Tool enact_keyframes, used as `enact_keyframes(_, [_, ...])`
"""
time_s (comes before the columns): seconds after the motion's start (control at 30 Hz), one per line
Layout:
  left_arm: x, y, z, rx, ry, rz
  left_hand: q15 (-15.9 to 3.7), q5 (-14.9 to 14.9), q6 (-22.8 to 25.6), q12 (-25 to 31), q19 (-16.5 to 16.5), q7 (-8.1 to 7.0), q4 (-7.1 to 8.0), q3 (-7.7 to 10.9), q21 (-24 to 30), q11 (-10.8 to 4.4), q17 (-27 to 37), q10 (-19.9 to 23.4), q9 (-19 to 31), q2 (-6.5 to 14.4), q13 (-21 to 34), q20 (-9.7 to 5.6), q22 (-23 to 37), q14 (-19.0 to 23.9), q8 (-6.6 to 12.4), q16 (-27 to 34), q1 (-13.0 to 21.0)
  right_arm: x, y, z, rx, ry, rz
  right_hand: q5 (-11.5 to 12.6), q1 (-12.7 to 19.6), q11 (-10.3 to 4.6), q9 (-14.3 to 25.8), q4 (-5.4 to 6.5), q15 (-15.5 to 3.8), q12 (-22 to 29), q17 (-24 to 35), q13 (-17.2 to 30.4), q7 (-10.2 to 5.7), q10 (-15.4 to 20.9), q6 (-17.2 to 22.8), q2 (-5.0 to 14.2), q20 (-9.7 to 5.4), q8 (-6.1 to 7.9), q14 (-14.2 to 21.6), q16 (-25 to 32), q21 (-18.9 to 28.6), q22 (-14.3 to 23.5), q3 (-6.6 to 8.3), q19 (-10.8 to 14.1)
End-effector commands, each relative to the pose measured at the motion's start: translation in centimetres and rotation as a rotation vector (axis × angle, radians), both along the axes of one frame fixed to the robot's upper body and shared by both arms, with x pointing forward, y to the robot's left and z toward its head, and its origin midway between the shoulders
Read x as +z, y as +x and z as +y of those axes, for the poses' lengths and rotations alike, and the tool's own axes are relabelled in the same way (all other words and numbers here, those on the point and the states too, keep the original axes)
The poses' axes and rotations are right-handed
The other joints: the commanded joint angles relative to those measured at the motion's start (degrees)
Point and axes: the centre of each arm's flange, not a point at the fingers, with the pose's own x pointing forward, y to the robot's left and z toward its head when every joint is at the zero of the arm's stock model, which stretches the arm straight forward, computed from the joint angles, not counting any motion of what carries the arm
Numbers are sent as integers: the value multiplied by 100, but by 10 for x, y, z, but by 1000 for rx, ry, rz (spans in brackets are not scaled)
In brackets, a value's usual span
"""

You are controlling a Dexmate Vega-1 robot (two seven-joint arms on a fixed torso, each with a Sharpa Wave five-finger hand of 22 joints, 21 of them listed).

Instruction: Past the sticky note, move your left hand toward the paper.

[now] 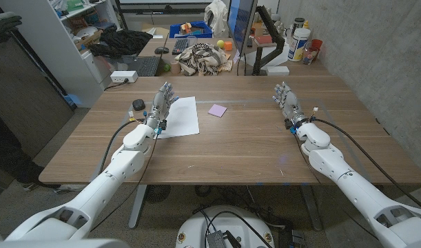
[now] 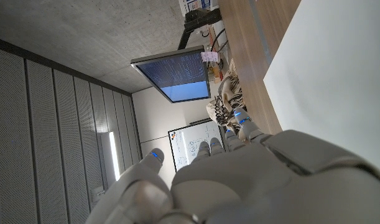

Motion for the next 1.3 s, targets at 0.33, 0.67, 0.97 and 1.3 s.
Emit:
enact_keyframes(0.33, [4,-1,7,74,41,-37,53,-48,-477,98,-1143,-308,-98,195,20,-98,19,-442,34,680,34,293,-20,-856,152,123,149,-4,6,5,-2,0,18,35,14,-5,18,-16,-199,44,26,11,-18,57,61,467,-515,38,-48,37,23,31,27,-53])
enact_keyframes(0.67, [9,-6,10,139,79,-84,180,-68,-269,137,-1194,-328,-142,312,-9,-39,14,-235,39,668,37,494,-21,-724,207,144,248,-4,10,7,1,1,22,37,23,2,18,-26,-188,51,22,11,-28,72,69,467,-504,41,-35,40,15,31,19,-44])
enact_keyframes(0.97, [13,-12,12,198,116,-130,247,-82,-184,145,-1285,-351,-144,383,-42,-38,18,-141,43,674,40,593,-14,-713,221,133,291,-3,11,9,2,0,20,37,22,2,19,-27,-173,52,23,11,-31,75,79,465,-498,44,-28,42,6,32,7,-37])
enact_keyframes(1.3, [18,-19,12,265,162,-179,234,-93,-125,150,-1340,-338,-145,449,-59,-50,20,-67,46,684,44,630,-7,-697,229,127,327,-1,10,8,1,-7,16,38,23,3,19,-28,-171,53,23,11,-35,77,82,462,-497,44,-24,41,-3,32,-4,-30])
